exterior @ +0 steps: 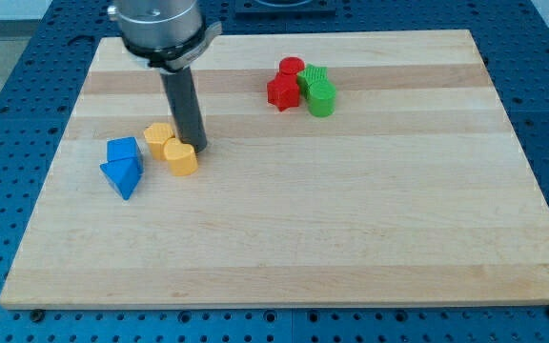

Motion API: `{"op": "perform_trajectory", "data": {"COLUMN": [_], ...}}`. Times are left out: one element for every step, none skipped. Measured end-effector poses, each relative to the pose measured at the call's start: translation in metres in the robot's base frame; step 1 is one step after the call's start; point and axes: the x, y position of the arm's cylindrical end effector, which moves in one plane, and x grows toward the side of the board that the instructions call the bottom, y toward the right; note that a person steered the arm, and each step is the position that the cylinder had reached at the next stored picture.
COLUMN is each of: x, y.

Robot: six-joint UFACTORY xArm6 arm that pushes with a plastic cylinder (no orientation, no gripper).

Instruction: Nudge the yellow hexagon a bit down

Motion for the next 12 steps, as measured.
{"op": "perform_trajectory", "data": {"x": [0.009, 0.004, -0.020, -0.068, -0.089, -0.072, -0.046, -0.030, -0.025, -0.025, -0.040, -0.044], "y": [-0.010, -0.001, 0.013, 0.009, -0.027, -0.059, -0.069, -0.069, -0.069, -0.069, -0.068, -0.061]}}
